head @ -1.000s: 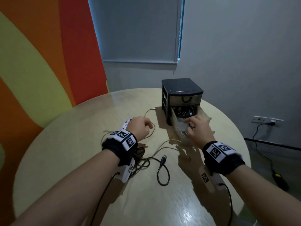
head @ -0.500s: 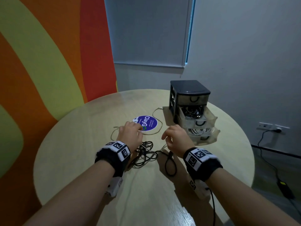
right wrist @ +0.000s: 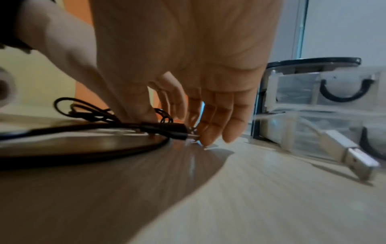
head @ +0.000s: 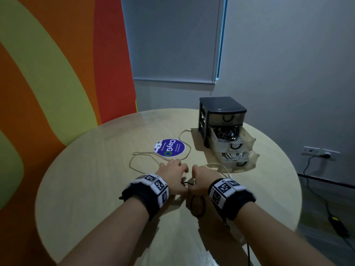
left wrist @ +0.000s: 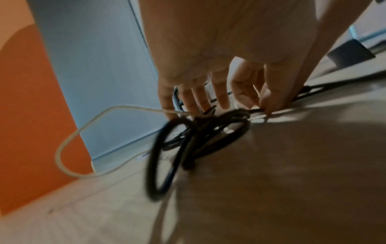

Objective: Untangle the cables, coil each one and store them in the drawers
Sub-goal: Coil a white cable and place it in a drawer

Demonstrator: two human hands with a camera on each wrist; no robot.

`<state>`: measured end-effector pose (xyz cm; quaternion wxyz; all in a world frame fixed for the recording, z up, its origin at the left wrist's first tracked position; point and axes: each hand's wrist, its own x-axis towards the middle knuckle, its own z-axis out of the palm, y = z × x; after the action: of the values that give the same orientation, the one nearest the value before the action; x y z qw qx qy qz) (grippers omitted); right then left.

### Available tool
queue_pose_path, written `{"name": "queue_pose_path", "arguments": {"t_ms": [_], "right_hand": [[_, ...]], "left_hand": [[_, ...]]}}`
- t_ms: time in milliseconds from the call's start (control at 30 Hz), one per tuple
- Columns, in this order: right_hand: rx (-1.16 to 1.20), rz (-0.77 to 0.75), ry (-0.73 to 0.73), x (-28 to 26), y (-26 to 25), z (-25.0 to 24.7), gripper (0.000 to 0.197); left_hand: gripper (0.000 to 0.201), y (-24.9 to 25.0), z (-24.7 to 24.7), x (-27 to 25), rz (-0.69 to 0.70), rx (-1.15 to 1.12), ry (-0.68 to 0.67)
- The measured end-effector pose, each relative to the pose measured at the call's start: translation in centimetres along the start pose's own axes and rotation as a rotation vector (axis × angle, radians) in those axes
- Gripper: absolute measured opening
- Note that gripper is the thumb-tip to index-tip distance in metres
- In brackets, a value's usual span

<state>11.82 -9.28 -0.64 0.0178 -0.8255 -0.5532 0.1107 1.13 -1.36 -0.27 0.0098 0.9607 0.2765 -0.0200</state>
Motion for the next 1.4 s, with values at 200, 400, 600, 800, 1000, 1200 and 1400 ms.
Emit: {"name": "queue_pose_path", "arguments": {"t_ms": [200,400,600,800,1000,1200,1400], "right_hand": [[-0.056,0.024,-0.094,-0.4,-1.4,0.0,0.038],[-0.138,0.010,-0.006,-0.6,-1.7,-0.1,0.030],[-0.118,0.024,0.277,-1.0,-1.6,-0.6,0.031],[-0.079,0.100,0.315,-1.3,-0.8,-1.0,0.034],[-0.155,0.076,0.250,-1.3,-0.4,-0.9,0.031],[0.020,-0.143,0.318,-1.0,-1.1,-0.1,0.042],[0.235,-0.287,0.503,-1.1,-1.2,-0.4,0.023]], "left_hand": [[0.046,-0.3,0.4,0.5,-0.014,-0.086,-0.019],[0.046,-2.5,-0.6,-0.2,-0.013,-0.262,0.060],[0.059,-6.4,-0.1,-2.1,-0.109,-0.003,-0.021],[0.034,-7.3,-0.7,-3.2,-0.139,-0.119,0.328],[0.034,-7.2,-0.2,-2.7,-0.111,-0.208,0.390],[0.045,-6.3,0.3,-2.5,-0.083,-0.440,0.393],[0.027,-5.2,-1.3,-2.9,-0.026,-0.671,0.473]]}}
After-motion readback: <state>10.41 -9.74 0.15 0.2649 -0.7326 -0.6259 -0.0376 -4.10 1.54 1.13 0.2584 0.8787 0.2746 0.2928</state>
